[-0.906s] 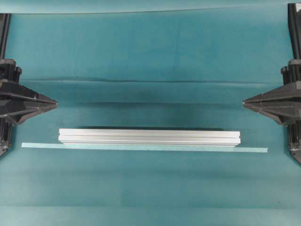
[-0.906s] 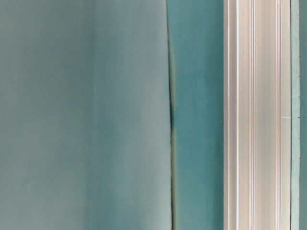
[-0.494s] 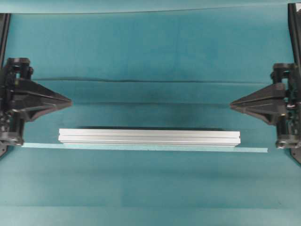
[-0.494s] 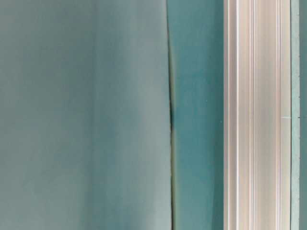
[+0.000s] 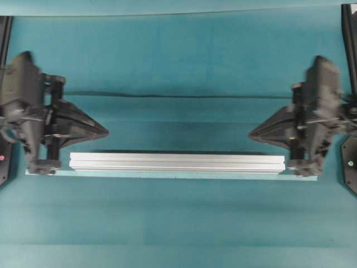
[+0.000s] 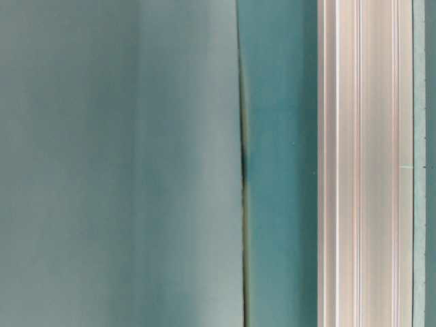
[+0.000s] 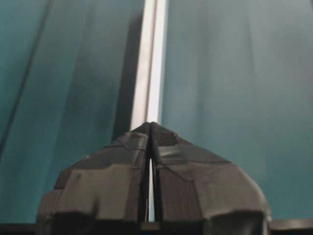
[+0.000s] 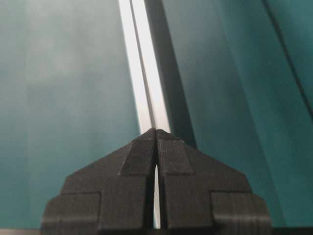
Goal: Lift the metal rail with both hands.
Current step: 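Move both grippers inward and down over the silver aluminum rail ends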
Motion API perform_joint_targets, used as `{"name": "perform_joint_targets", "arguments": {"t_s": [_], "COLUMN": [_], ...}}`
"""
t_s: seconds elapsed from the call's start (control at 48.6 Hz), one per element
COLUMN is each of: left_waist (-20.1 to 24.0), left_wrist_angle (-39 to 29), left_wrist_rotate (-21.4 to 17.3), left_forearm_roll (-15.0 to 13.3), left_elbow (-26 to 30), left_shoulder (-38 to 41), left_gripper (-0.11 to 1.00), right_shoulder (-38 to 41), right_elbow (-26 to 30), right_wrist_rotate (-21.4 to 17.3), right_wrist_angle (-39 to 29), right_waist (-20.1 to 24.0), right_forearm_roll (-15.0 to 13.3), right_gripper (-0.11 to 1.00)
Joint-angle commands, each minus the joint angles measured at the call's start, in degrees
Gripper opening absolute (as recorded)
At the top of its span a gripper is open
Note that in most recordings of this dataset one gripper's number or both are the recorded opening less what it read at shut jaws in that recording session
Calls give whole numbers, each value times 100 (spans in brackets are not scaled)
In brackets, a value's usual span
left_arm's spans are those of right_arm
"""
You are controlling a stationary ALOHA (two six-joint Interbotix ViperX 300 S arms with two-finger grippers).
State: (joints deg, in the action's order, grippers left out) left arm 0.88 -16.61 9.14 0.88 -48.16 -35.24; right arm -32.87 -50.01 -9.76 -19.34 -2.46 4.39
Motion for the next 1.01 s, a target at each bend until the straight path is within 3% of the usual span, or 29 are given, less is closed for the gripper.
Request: {"name": "perform_joint_targets", "arguments": {"t_s": [0.0, 0.247, 0.494, 0.761, 0.988], "left_waist": [-35, -79, -62, -35, -9], "left_wrist_angle": [-360, -1239, -1907, -2470, -2654], "left_wrist_rotate": [35, 35, 0, -448, -475], "left_forearm_roll": [18, 26, 44, 70, 70], "left_elbow": [325, 729, 1020, 1459, 1696], "left_shoulder": [229, 826, 1204, 1775, 2180], "left_gripper": [-2, -2, -2, -2, -2], "right_shoulder": [308, 1389, 2197, 2584, 2681], "right_elbow": [290, 1213, 2004, 2417, 2522], "right_wrist_rotate": [-62, 35, 536, 606, 606], "right_wrist_angle": [-229, -1644, -2777, -3463, -3674], "right_waist": [26, 44, 62, 149, 158], "right_forearm_roll": [9, 0, -53, -53, -53], "right_gripper": [0, 0, 0, 0, 0]}}
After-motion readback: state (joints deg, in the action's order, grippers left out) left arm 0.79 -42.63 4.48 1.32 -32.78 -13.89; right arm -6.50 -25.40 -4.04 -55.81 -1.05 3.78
